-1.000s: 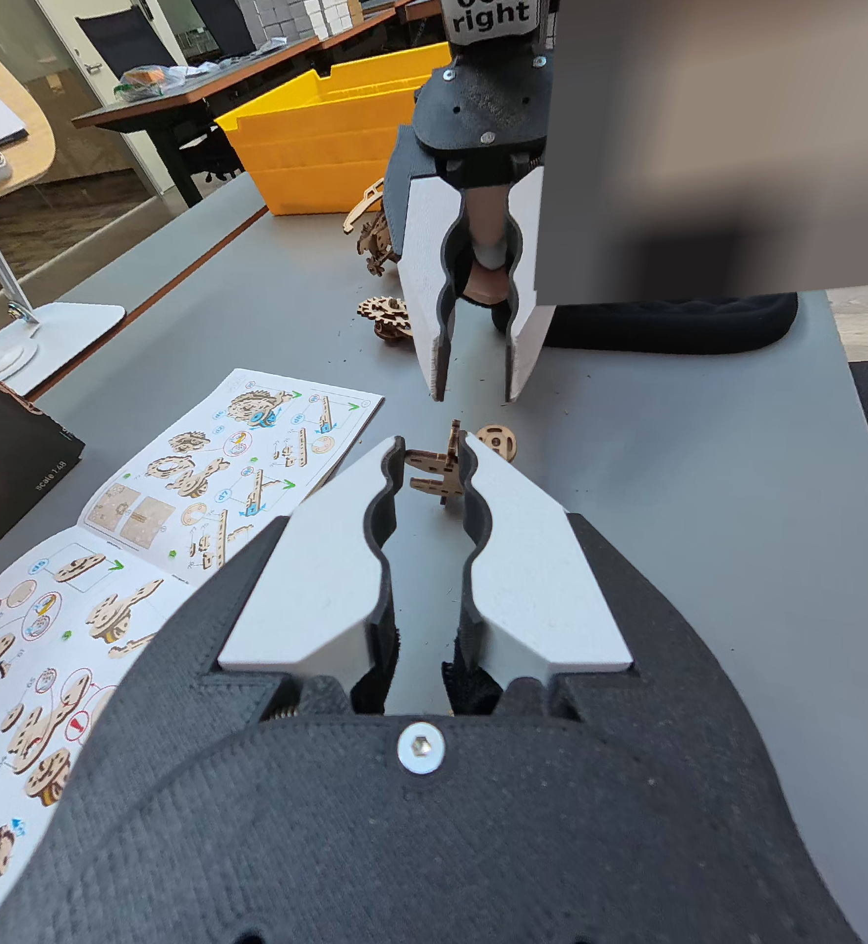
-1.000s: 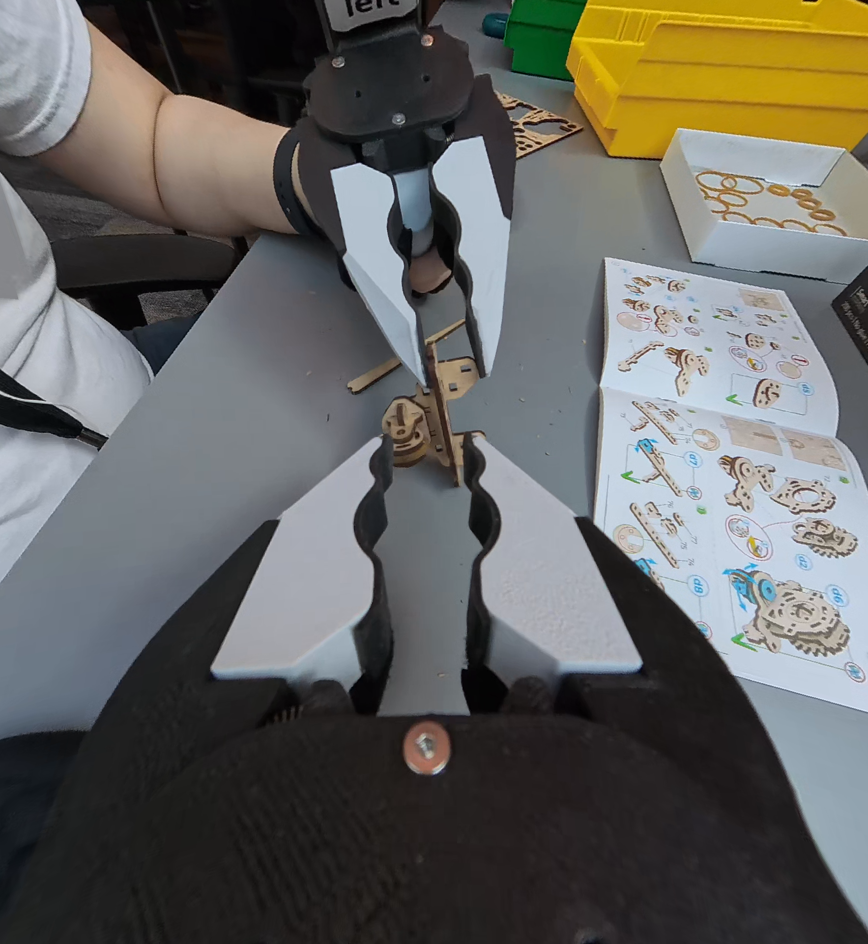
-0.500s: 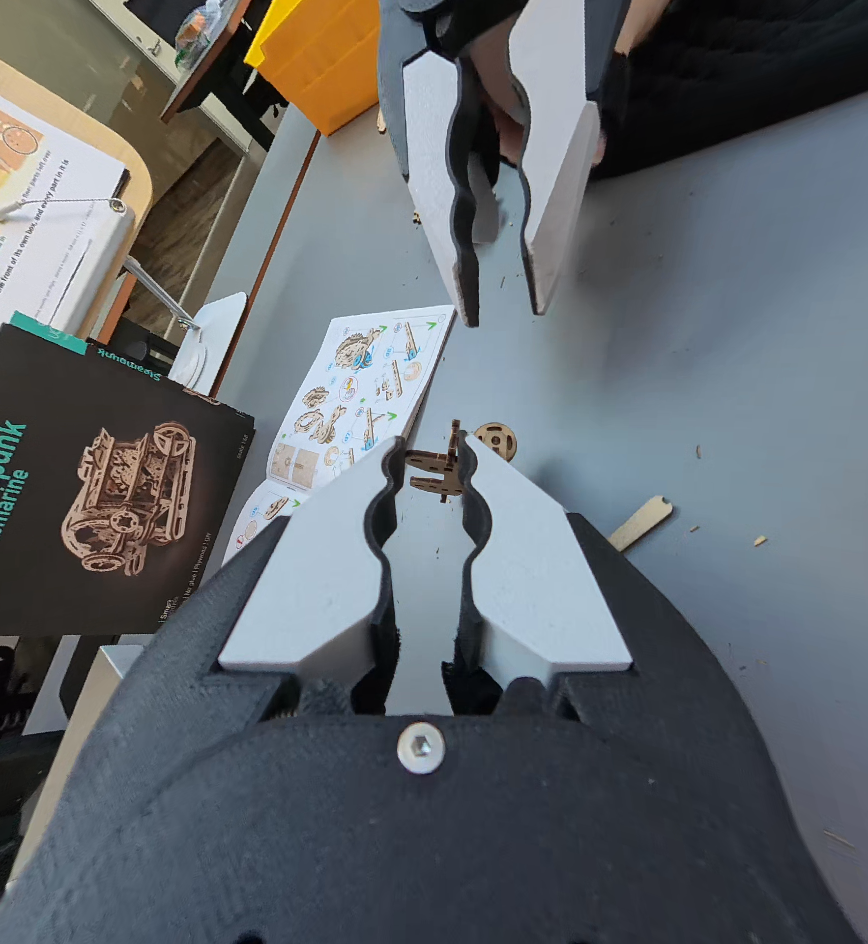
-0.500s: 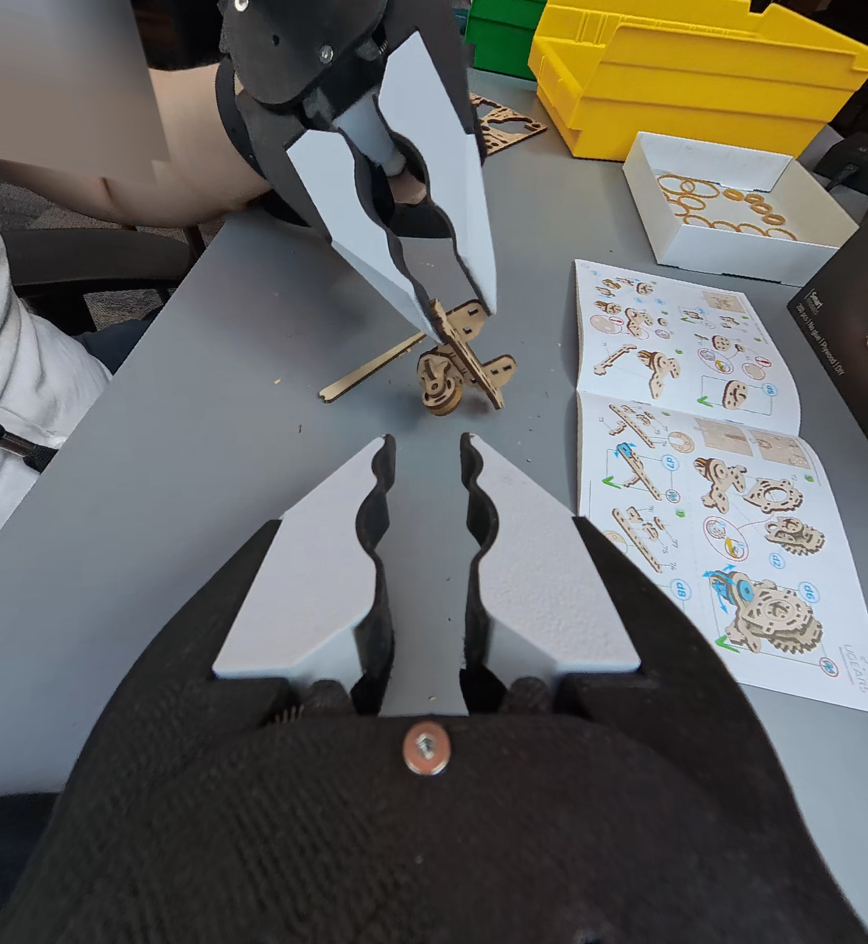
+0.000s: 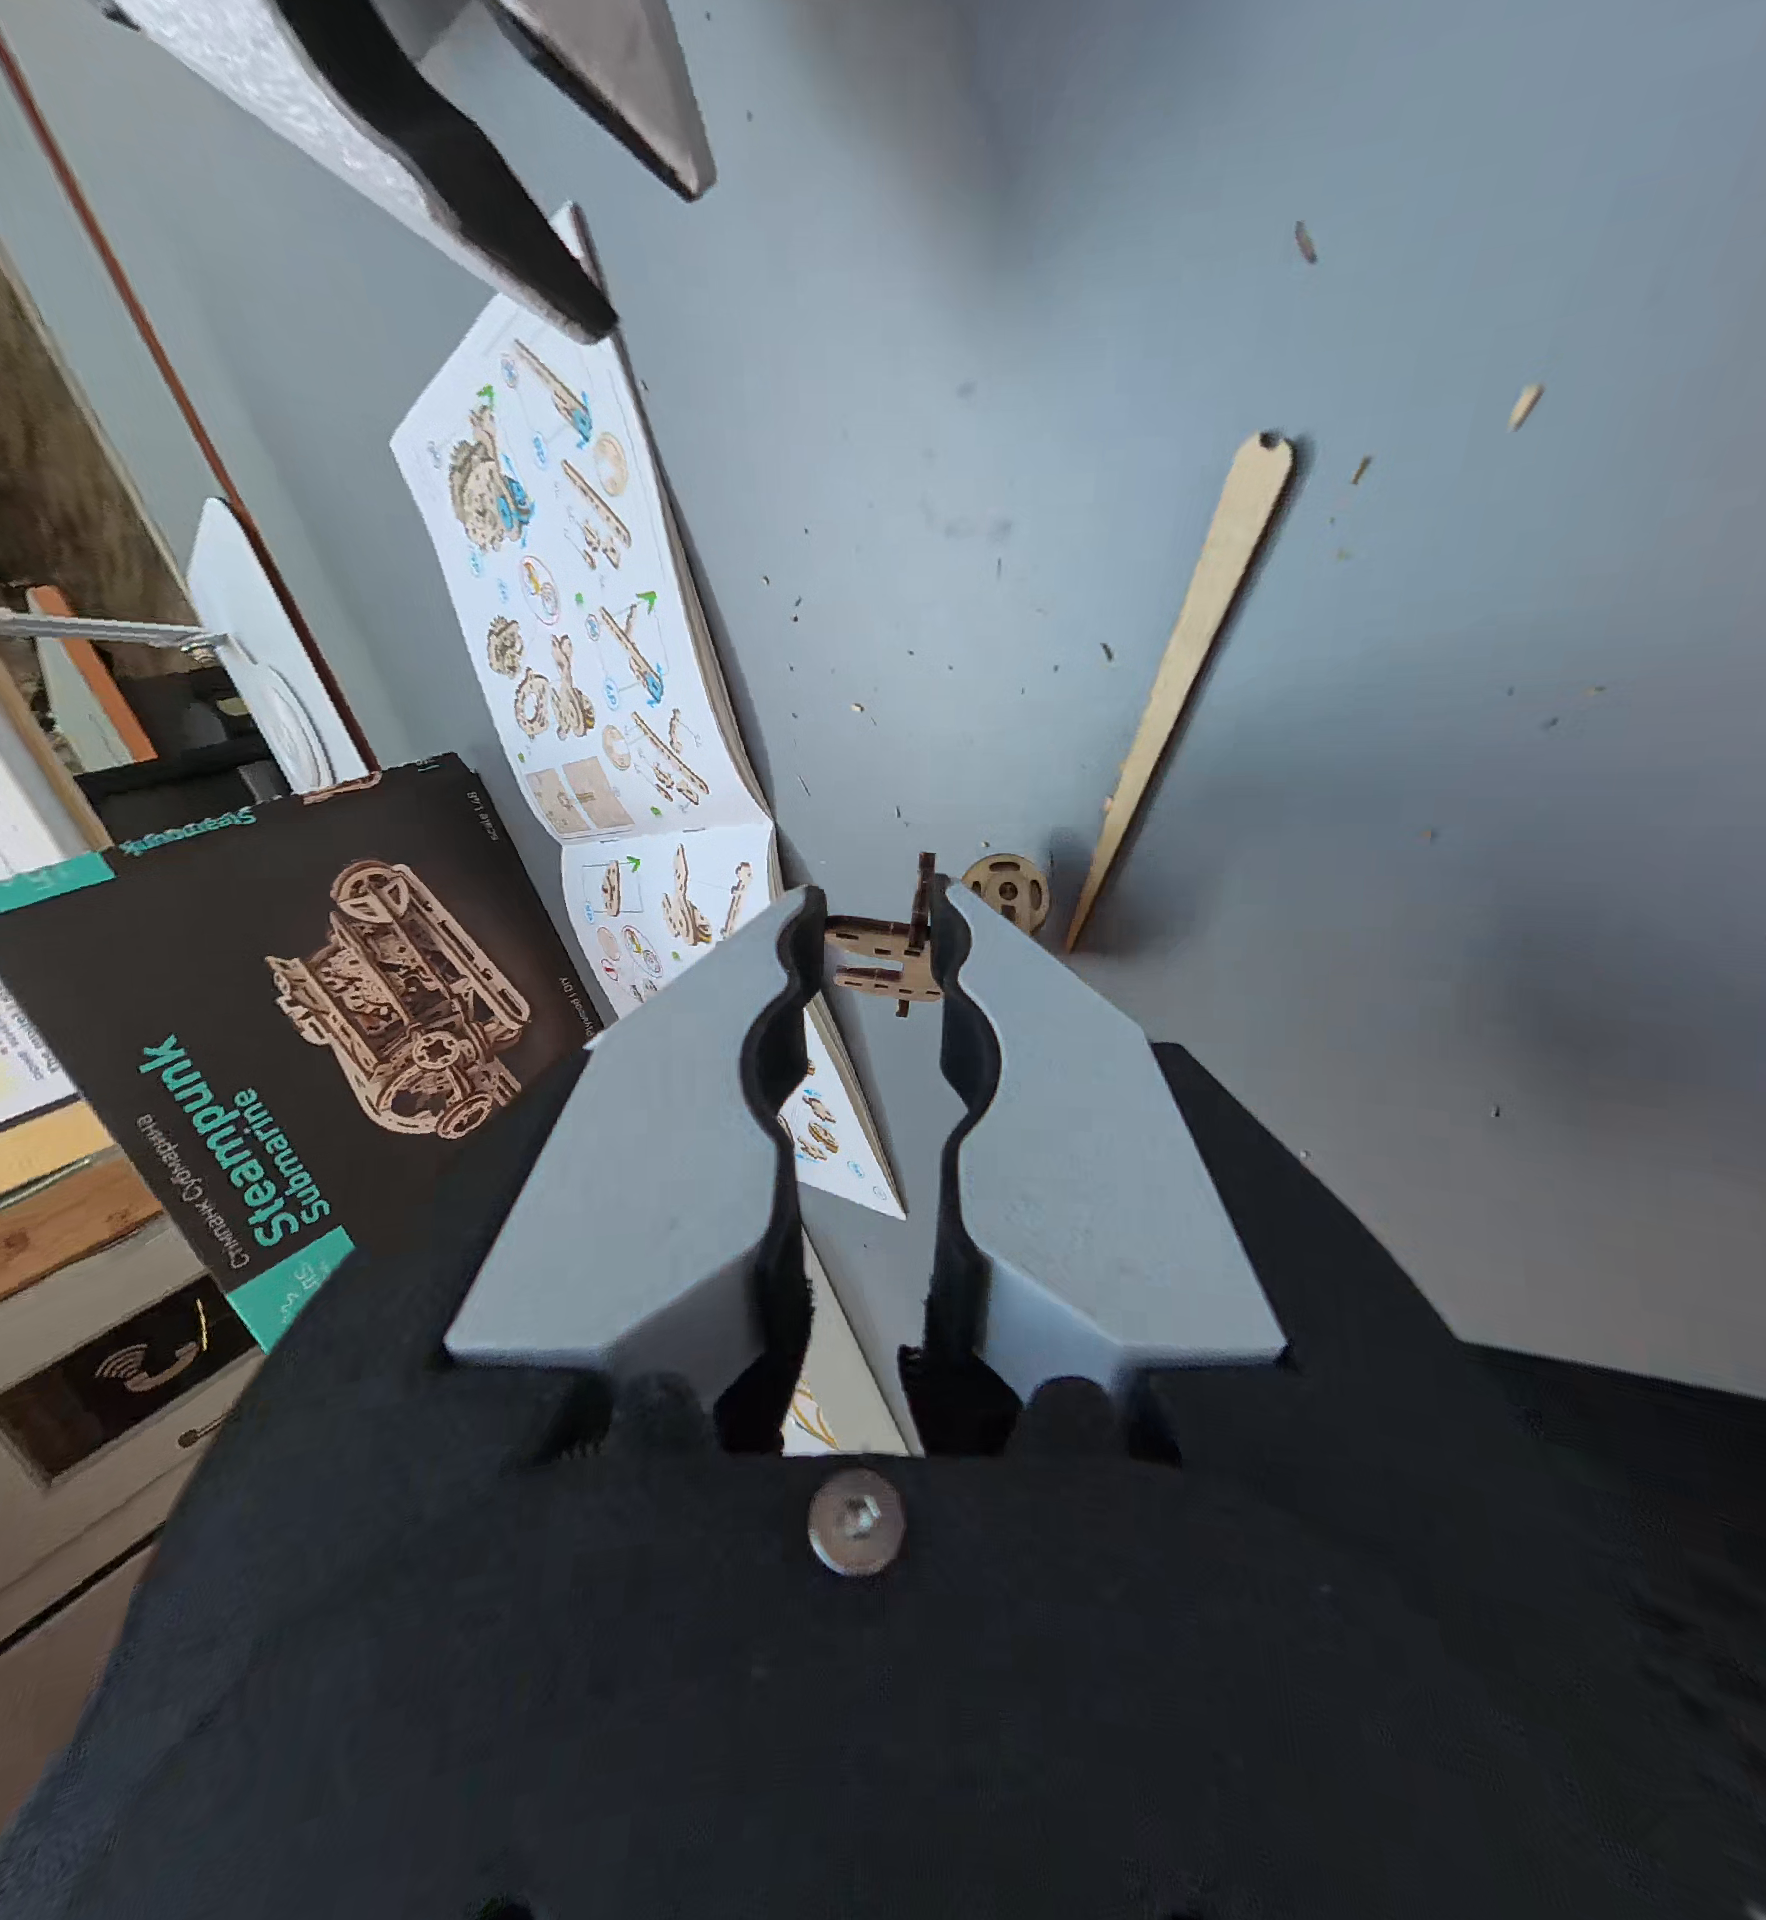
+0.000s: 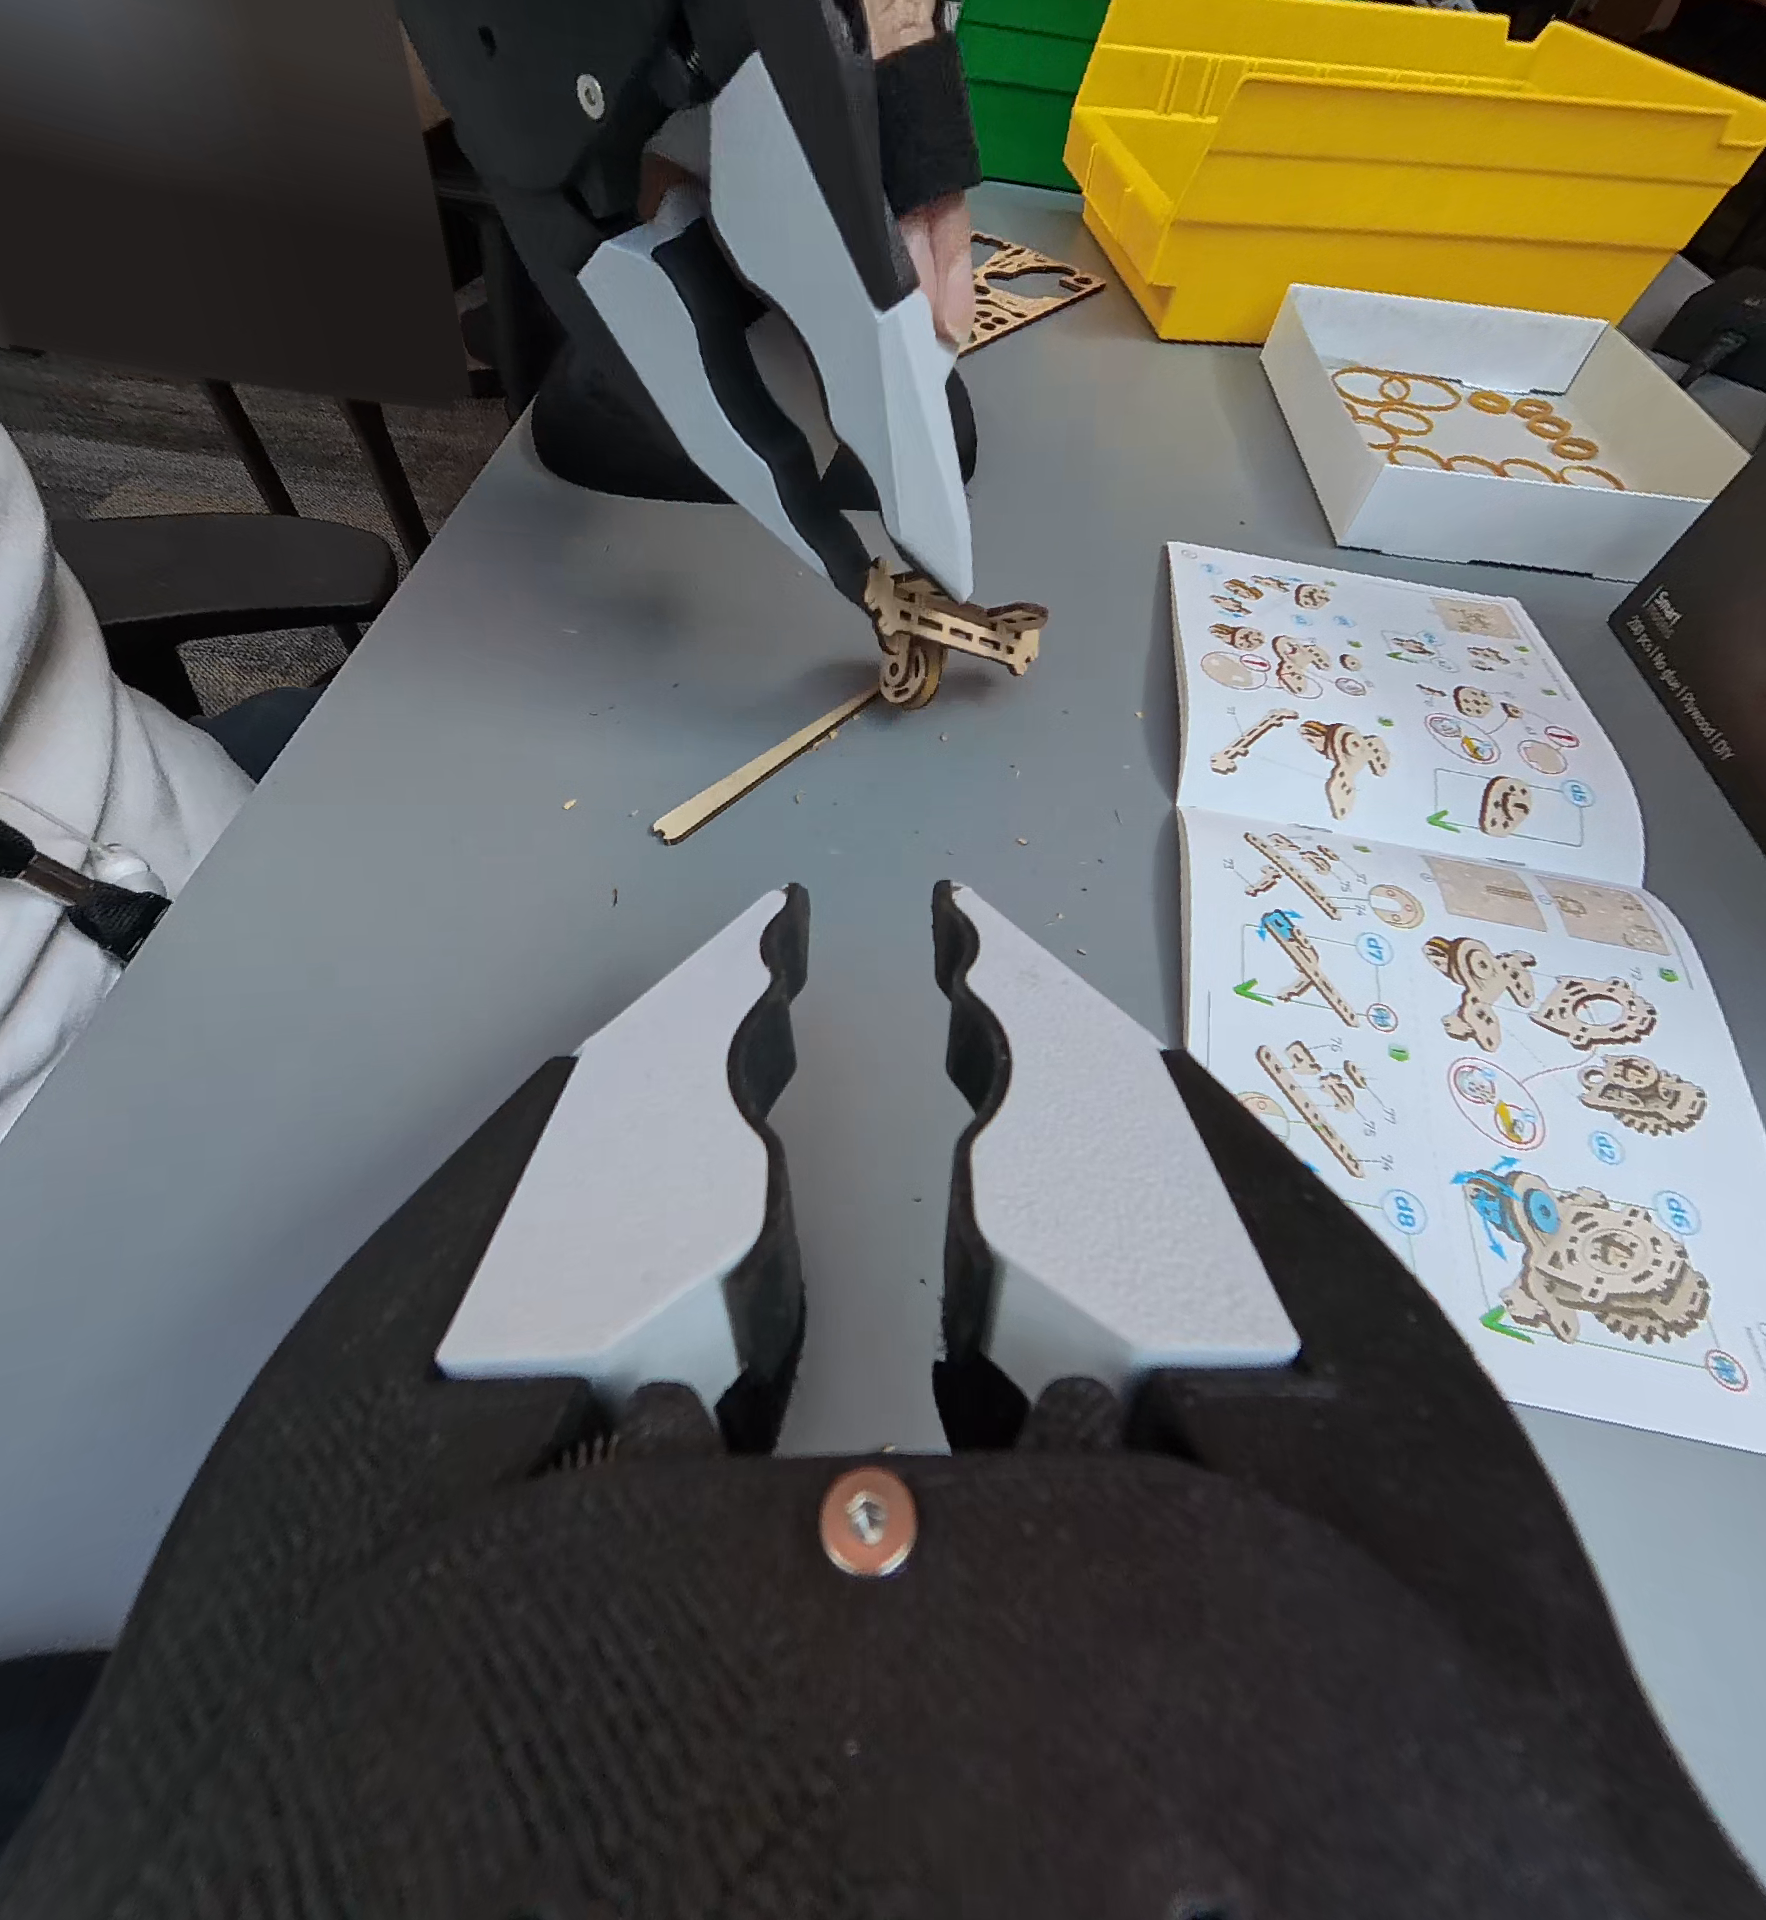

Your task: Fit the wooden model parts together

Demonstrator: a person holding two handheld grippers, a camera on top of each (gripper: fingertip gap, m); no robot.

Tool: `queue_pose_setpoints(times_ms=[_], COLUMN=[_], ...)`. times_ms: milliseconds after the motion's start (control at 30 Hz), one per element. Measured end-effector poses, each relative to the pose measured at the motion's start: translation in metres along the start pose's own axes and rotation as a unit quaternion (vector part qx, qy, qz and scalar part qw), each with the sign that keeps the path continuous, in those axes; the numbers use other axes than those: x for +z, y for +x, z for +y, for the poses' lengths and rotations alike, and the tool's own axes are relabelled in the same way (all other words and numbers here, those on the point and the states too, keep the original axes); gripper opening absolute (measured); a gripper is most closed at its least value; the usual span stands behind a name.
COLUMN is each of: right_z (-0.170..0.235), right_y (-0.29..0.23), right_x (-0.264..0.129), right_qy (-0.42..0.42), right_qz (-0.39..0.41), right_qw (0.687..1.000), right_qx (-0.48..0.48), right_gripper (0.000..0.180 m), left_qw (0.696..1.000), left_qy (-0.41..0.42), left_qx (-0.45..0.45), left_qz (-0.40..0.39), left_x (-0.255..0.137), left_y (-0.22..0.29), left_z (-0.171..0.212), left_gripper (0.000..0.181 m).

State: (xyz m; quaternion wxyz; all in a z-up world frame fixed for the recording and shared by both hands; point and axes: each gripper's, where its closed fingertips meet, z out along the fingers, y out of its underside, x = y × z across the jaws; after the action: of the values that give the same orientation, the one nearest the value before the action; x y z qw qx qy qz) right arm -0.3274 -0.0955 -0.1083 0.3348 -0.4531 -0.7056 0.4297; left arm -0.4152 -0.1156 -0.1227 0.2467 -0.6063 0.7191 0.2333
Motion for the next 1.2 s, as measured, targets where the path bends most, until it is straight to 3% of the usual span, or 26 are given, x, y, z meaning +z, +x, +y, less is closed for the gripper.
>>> queue_pose_setpoints(times_ms=[300,433,800,1067,1200], right_z=[-0.005,-0.006,-0.011,-0.017,-0.021], right_y=[0.001,0.001,0.001,0.007,0.011], right_x=[-0.005,-0.006,-0.010,-0.017,-0.021], right_qy=[0.026,0.033,0.053,0.084,0.103], right_qz=[-0.013,-0.017,-0.023,-0.030,-0.031], right_qw=[0.999,0.999,0.998,0.994,0.991], right_qx=[0.021,0.023,0.031,0.064,0.080], right_gripper=[0.023,0.023,0.023,0.023,0.023], left_qw=[0.974,0.951,0.900,0.923,0.963], left_qy=[-0.098,-0.168,-0.235,-0.178,-0.103], left_qx=[0.139,0.186,0.274,0.271,0.156], left_qz=[0.149,0.183,0.242,0.209,0.191], left_x=[0.023,0.026,0.041,0.049,0.033], left_y=[0.005,0.004,0.003,0.003,-0.008], left_z=[0.012,0.023,0.016,-0.006,-0.018], left_gripper=[0.019,0.018,0.021,0.043,0.053])
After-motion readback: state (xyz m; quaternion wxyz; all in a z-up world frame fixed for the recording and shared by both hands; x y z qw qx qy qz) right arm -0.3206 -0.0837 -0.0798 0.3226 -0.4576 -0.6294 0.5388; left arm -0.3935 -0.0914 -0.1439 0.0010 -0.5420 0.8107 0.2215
